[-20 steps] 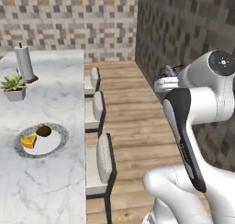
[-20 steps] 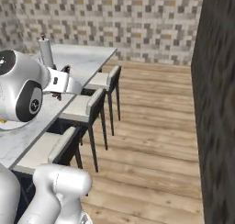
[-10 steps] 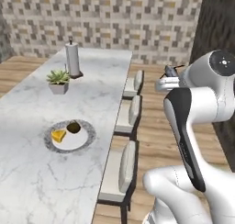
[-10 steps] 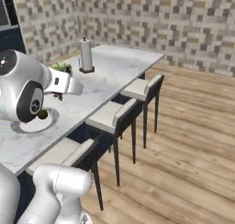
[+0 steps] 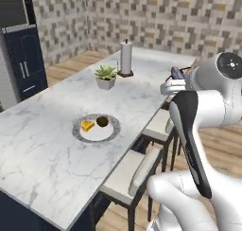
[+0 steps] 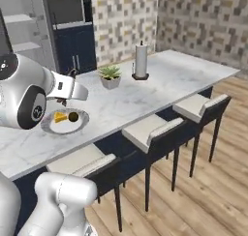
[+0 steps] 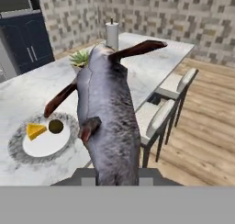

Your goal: Take the cheese, fish, and avocado from the fridge and place them on the plate on the dining counter to create an appetizer plate.

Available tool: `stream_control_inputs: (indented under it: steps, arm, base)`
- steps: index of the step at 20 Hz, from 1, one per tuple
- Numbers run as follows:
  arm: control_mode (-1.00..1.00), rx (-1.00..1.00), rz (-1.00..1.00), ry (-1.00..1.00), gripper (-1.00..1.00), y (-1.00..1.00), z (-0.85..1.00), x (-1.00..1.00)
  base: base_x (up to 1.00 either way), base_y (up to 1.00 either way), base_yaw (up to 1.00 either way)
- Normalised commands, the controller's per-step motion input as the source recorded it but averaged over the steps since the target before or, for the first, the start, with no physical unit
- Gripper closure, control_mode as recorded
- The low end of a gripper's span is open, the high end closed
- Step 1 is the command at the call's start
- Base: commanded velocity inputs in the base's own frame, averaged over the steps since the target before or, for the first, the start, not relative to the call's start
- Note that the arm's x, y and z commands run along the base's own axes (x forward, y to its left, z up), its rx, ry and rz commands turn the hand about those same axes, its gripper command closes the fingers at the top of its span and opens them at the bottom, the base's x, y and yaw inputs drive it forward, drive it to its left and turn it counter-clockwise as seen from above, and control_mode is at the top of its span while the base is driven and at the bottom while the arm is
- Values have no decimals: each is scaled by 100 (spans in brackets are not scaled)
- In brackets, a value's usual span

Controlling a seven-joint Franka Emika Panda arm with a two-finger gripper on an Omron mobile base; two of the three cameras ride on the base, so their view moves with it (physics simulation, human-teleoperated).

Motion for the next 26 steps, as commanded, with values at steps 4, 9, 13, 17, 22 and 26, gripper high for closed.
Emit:
stream_control_inputs:
  steps: [4, 9, 13, 17, 22, 26]
  arm:
    - [100, 0, 0, 0, 100, 0, 0, 0]
    - [100, 0, 0, 0, 100, 0, 0, 0]
    - [100, 0, 0, 0, 100, 0, 0, 0]
    - [100, 0, 0, 0, 100, 0, 0, 0]
    - [100, 0, 0, 0, 100, 0, 0, 0]
    - [100, 0, 0, 0, 100, 0, 0, 0]
  base:
    - [51, -53, 65]
    - [46, -71, 60]
    - [46, -68, 59]
    - [47, -52, 56]
    - [52, -45, 54]
    - [51, -41, 53]
